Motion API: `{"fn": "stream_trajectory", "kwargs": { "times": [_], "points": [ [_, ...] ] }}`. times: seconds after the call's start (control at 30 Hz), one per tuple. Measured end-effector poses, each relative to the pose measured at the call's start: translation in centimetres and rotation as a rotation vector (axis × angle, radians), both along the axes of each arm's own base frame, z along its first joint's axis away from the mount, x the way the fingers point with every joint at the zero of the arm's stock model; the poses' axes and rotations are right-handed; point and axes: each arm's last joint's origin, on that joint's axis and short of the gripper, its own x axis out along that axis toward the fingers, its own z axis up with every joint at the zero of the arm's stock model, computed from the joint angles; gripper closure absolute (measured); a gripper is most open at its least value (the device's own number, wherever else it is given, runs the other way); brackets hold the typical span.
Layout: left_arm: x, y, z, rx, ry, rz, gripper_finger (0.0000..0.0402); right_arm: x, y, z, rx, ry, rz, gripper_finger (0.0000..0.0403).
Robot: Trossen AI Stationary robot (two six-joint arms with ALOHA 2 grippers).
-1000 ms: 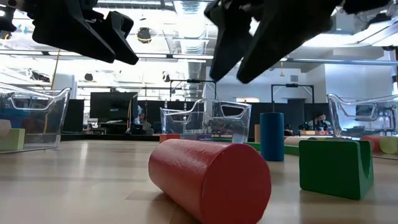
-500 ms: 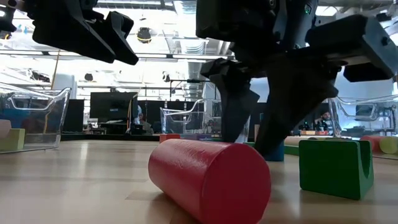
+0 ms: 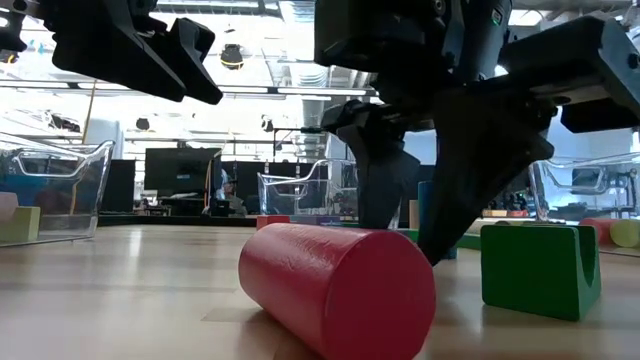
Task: Sort blocks by size
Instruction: Put the blue rectangular block into the top transparent bin
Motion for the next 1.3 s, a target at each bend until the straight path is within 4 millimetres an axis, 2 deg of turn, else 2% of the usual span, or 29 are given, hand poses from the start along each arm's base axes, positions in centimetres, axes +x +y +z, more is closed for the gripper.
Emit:
{"fn": "stream_trajectory", "kwargs": {
  "times": [0.37,0.63,0.77,1.0,1.3],
  "points": [
    [0.0,0.0,0.0,0.0,0.0,0.0,0.0232,0.8,-1.1,0.1,0.014,-0.028,-0.039,0.0143],
    [0.0,0.0,0.0,0.0,0.001,0.0,0.0232,1.3,-1.8,-1.5,0.019,0.016,-0.072,0.015],
    [0.0,0.0,-0.1,0.001,0.002,0.0,0.0232,1.1,-1.6,-1.5,0.006,0.021,-0.078,0.0196],
    [0.0,0.0,0.0,0.001,0.001,0.001,0.0232,0.7,-1.4,-1.5,-0.014,0.05,-0.07,0.0323],
    [0.0,0.0,0.0,0.016,0.0,-0.007,0.0232,0.8,-1.3,-0.8,-0.016,0.061,-0.076,0.0324]
  ]
}}
